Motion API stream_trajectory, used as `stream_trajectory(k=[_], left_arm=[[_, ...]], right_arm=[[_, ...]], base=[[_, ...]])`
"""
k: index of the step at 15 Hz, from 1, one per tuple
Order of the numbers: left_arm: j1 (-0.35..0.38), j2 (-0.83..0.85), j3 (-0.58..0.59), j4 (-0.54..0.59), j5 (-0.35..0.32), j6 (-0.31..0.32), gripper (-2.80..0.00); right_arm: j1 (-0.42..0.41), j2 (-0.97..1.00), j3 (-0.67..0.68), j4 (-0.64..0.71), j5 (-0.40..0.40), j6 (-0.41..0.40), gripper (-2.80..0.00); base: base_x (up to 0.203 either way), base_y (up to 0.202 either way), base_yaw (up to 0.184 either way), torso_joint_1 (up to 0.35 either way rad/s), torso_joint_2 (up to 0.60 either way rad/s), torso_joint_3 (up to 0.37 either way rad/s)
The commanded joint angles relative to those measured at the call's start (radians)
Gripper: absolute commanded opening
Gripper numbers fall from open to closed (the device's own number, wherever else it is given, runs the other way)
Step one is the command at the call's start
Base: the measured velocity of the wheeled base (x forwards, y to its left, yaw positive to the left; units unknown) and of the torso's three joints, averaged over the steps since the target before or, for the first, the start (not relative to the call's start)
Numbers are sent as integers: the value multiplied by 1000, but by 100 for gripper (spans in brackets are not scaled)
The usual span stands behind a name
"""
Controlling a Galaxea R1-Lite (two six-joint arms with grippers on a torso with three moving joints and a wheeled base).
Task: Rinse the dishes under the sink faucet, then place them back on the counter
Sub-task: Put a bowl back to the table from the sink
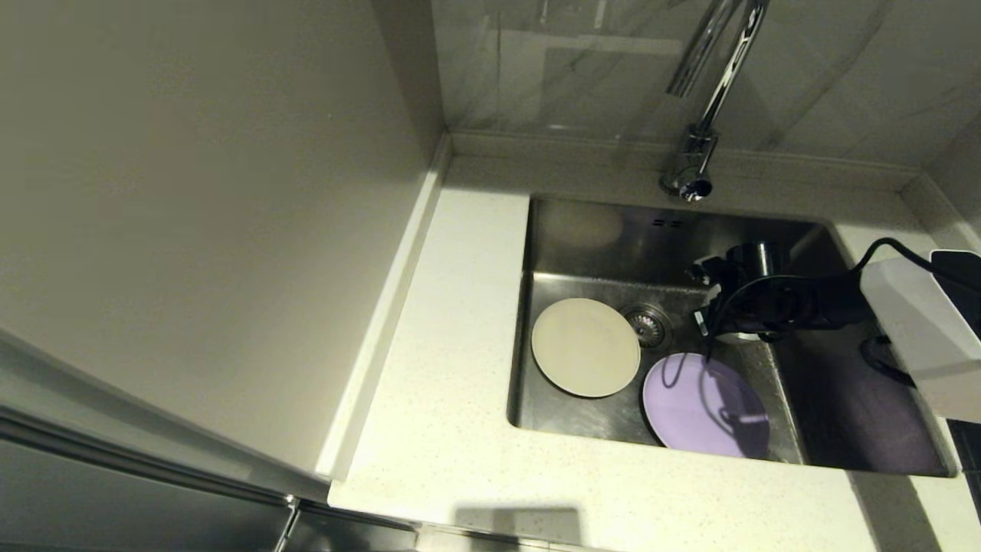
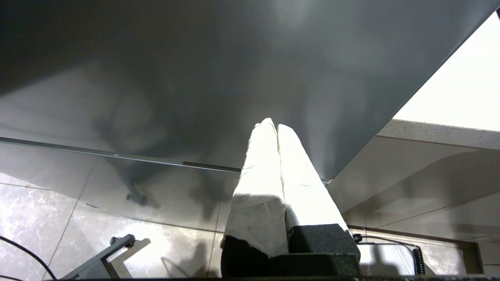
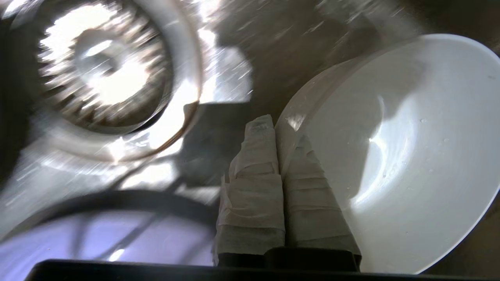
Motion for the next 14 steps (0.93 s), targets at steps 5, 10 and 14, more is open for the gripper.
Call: stream_trajectory(k=[5,10,14], left_arm=[[0,-3,0,0,1,0,-280],[0,-3,0,0,1,0,-280],[0,-3,0,0,1,0,-280]], right_arm=[[-28,-358,354,3,285,56,-280],[33,-580,443,27,907,592,-280],[56,-619,274,29,1143,1203,-280]], base=[[0,0,0,0,0,0],[0,0,0,0,0,0],[0,0,0,0,0,0]])
